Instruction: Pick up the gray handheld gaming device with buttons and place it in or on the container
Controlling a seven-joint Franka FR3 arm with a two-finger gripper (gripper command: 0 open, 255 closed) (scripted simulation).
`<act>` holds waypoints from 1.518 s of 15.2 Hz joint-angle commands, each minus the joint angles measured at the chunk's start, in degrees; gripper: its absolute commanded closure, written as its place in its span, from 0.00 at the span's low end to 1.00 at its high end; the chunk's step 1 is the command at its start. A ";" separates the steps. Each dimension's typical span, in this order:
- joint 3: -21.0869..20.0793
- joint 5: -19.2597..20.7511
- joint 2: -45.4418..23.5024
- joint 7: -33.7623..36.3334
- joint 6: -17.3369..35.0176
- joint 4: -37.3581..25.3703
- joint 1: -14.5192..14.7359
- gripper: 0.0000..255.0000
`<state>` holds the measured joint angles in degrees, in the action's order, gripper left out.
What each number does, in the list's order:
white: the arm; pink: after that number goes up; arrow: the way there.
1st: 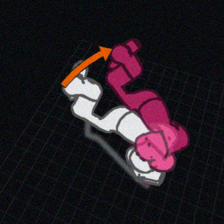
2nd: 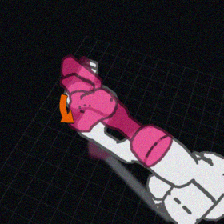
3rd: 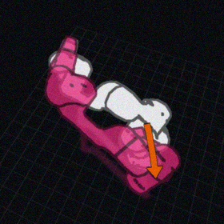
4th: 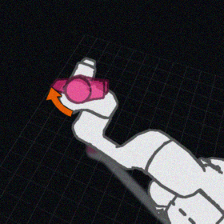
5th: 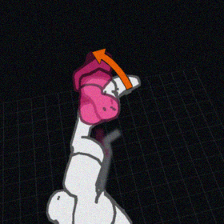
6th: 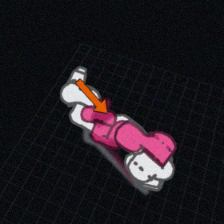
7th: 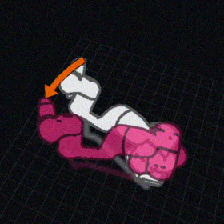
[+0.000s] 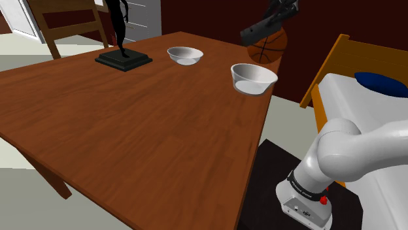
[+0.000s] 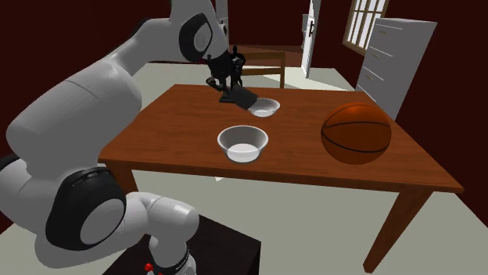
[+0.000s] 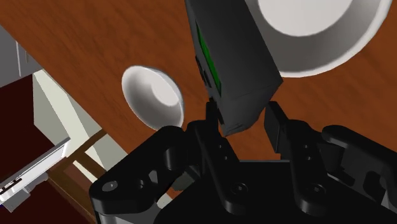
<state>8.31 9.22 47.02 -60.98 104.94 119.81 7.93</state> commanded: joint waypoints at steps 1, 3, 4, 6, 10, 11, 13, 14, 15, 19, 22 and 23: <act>0.02 0.17 1.64 -0.01 0.38 2.06 -0.19 1.00; 0.11 0.32 2.51 0.10 1.65 4.19 -0.30 1.00; 0.15 0.40 2.93 0.16 2.28 5.25 -0.35 1.00; 0.25 0.56 3.74 0.27 3.54 7.33 -0.46 1.00; 0.46 0.90 5.27 0.48 6.06 11.37 -0.68 1.00; 0.52 0.99 5.63 0.53 6.68 12.37 -0.74 1.00; 0.64 1.17 6.33 0.63 7.94 14.32 -0.86 1.00; 0.71 1.26 6.67 0.68 8.57 15.29 -0.92 1.00; 0.77 1.35 7.00 0.72 9.20 16.25 -0.99 1.00; 1.06 1.75 8.23 0.91 11.73 20.02 -1.26 1.00; 1.06 1.75 8.23 0.91 11.73 20.02 -1.25 1.00; 1.06 1.75 8.23 0.91 11.73 20.02 -1.25 1.00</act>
<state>9.38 10.96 55.22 -60.07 116.61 139.79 6.67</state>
